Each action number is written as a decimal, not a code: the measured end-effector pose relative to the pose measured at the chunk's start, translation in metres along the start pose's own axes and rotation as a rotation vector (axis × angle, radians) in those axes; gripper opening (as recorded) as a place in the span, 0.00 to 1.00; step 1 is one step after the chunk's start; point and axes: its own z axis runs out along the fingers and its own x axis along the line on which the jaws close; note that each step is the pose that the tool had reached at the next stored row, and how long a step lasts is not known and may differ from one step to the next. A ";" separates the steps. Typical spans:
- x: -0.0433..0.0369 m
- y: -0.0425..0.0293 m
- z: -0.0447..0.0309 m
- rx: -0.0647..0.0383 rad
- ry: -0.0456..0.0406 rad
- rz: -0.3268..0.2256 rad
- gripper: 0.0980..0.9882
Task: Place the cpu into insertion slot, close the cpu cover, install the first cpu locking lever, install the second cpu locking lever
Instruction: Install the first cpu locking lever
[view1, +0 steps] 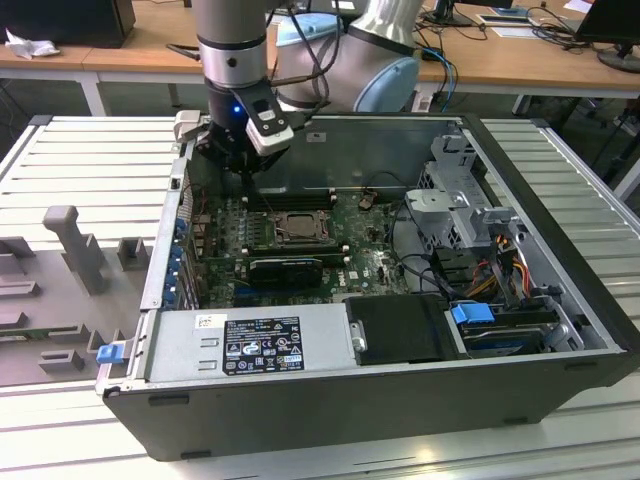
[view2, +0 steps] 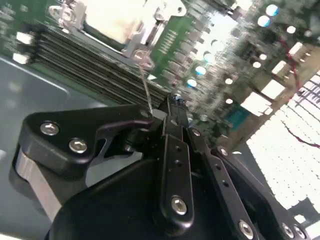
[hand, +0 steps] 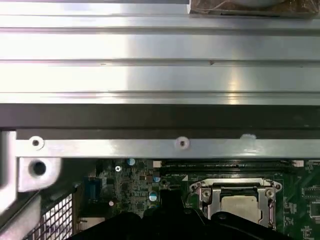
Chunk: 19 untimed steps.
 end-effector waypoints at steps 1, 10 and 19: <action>-0.0113 0.0005 0.0005 0.000 0.0000 0.000 0.01; -0.0452 -0.0003 0.0038 -0.063 0.0002 0.001 0.01; -0.0628 -0.0009 0.0232 -0.060 0.0007 -0.005 0.01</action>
